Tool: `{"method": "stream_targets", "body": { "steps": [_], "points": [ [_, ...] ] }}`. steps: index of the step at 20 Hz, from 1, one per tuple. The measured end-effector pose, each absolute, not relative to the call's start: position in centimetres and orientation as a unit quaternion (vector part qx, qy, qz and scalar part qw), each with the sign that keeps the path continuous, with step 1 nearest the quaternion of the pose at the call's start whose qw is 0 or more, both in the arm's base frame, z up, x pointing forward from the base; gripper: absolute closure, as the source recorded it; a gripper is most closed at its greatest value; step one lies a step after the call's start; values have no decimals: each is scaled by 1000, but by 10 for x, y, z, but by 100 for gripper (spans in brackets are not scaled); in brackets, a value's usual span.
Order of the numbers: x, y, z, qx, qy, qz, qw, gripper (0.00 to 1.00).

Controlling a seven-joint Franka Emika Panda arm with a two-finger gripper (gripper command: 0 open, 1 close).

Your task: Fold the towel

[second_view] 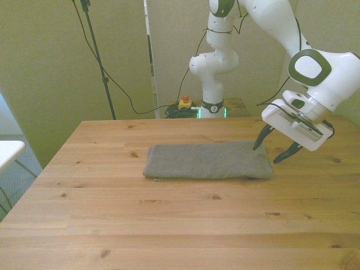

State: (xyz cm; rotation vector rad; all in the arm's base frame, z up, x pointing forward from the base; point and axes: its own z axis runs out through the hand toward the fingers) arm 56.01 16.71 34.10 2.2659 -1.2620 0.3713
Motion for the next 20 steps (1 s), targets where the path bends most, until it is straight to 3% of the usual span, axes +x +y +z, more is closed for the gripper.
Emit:
{"method": "stream_targets", "body": {
  "steps": [1,20],
  "points": [
    [560,161,341,833,-468,137,261,100],
    [550,129,328,829,-468,138,274,100]
  ]
}}
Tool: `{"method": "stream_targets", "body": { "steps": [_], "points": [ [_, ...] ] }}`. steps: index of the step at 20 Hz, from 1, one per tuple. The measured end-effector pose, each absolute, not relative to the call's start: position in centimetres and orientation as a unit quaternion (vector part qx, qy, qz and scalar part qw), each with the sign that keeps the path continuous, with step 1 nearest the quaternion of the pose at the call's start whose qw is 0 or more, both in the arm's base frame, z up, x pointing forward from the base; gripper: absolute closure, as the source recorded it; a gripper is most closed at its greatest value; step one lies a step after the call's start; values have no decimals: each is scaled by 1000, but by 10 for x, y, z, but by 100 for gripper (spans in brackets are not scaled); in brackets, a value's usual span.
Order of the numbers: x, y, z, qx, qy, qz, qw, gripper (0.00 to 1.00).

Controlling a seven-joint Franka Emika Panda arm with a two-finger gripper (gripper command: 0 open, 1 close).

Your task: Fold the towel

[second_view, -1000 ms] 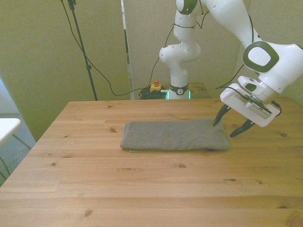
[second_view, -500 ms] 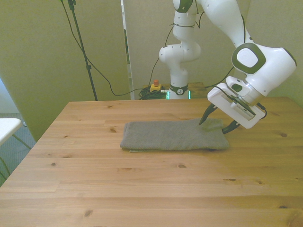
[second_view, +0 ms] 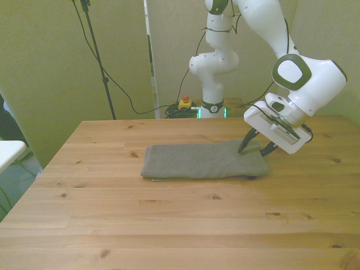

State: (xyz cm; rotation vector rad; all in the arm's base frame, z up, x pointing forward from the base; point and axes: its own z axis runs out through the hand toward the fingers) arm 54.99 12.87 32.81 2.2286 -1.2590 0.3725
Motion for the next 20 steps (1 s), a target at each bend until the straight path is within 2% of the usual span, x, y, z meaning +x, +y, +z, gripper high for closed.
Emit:
{"method": "stream_targets", "body": {
  "steps": [10,20],
  "points": [
    [552,122,335,829,-474,146,258,100],
    [533,43,434,811,-523,178,192,100]
  ]
}}
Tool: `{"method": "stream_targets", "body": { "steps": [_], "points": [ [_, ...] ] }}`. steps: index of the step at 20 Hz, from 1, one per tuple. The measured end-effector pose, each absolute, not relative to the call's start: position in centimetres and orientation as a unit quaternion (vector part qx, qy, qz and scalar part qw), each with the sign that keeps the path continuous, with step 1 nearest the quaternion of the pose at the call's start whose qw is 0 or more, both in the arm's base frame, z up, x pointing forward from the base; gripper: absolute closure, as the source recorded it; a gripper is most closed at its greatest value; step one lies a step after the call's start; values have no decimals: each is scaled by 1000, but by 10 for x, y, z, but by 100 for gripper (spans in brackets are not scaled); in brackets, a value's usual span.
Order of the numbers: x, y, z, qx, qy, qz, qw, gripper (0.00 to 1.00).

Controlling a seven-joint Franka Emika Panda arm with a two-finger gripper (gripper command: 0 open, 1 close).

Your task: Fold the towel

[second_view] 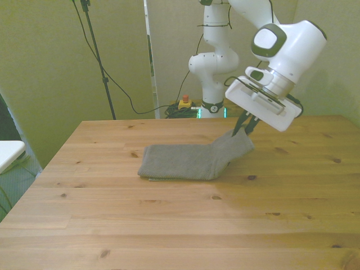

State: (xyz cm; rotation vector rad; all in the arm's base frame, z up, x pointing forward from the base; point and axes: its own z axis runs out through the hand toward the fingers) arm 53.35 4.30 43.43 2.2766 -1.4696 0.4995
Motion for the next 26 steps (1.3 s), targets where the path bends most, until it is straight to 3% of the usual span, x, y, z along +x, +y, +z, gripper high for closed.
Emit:
{"method": "stream_targets", "body": {
  "steps": [8,17,18,26],
  "points": [
    [509,-45,467,790,-566,176,156,100],
    [498,-142,454,775,-603,159,105,100],
    [498,-149,450,775,-605,154,99,0],
    [503,-197,420,780,-606,147,46,0]
  ]
}}
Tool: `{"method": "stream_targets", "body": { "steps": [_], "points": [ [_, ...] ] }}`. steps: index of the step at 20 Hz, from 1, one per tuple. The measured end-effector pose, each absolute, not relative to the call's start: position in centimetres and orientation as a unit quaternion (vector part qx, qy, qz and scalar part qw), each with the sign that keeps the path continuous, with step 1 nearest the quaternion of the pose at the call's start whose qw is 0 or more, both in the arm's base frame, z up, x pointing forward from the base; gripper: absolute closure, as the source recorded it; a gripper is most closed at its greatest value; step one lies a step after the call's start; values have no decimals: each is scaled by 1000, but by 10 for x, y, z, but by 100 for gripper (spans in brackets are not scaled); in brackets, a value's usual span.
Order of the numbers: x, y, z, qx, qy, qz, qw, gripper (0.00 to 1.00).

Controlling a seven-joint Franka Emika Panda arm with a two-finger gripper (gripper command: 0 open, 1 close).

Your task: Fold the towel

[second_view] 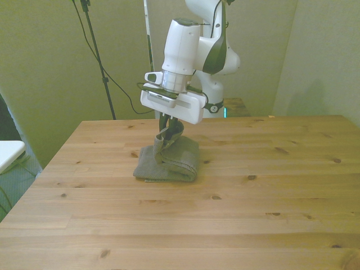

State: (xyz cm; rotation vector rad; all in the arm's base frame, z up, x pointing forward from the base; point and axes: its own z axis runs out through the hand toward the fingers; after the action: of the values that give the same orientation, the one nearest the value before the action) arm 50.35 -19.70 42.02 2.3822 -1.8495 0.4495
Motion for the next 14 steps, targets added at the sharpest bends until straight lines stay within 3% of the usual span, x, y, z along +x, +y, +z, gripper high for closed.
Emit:
{"method": "stream_targets", "body": {
  "steps": [14],
  "points": [
    [505,-203,418,787,-598,146,40,0]
  ]
}}
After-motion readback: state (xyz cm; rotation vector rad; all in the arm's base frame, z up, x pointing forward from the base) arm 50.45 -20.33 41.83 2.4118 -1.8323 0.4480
